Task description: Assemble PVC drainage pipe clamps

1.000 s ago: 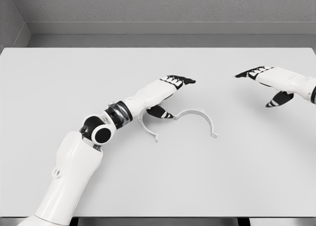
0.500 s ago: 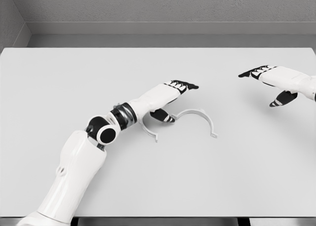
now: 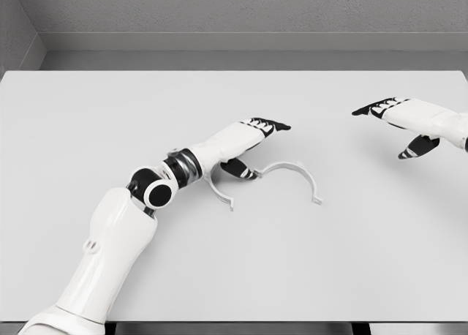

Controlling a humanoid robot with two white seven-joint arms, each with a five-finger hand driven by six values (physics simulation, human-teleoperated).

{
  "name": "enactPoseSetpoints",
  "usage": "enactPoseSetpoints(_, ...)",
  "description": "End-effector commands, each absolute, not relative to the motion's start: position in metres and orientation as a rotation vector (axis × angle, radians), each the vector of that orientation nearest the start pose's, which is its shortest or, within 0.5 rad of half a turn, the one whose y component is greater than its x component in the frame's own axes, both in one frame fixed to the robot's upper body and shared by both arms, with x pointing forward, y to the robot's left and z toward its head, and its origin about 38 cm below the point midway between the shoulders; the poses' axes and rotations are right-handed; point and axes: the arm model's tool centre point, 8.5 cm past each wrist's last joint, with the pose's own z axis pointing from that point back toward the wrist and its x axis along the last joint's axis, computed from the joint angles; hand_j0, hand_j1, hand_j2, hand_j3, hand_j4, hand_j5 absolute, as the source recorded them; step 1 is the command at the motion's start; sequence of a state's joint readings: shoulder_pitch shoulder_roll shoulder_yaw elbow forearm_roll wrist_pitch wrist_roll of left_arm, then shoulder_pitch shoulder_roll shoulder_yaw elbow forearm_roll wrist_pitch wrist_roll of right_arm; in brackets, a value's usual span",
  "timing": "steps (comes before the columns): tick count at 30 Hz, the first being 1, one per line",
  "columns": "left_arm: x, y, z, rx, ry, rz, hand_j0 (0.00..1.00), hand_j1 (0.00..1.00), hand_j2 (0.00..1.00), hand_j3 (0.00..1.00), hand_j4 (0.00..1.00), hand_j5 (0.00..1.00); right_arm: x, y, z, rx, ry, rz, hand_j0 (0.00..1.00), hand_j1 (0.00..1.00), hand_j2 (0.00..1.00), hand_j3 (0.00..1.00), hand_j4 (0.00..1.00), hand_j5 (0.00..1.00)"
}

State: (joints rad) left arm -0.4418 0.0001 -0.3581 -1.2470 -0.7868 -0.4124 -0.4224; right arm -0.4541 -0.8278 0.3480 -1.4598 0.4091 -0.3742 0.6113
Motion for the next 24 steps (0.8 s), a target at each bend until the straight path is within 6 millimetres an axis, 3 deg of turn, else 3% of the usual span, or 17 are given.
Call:
enactPoseSetpoints(1, 0.444, 0.074, 0.111, 0.156, -1.675, -1.575, 1.00, 1.00, 1.00, 1.00, 1.00, 1.00, 0.430, -0.369, 0.208, -0.524, -1.223, 1.784, 1.00, 1.00, 1.00, 1.00, 1.00, 1.00)
enactPoseSetpoints(24, 0.468, 0.077, 0.120, 0.205, -1.639, -1.614, 1.00, 1.00, 1.00, 1.00, 1.00, 1.00, 0.429, -0.369, 0.208, -0.522, -1.224, 1.789, 1.00, 1.00, 1.00, 1.00, 1.00, 1.00)
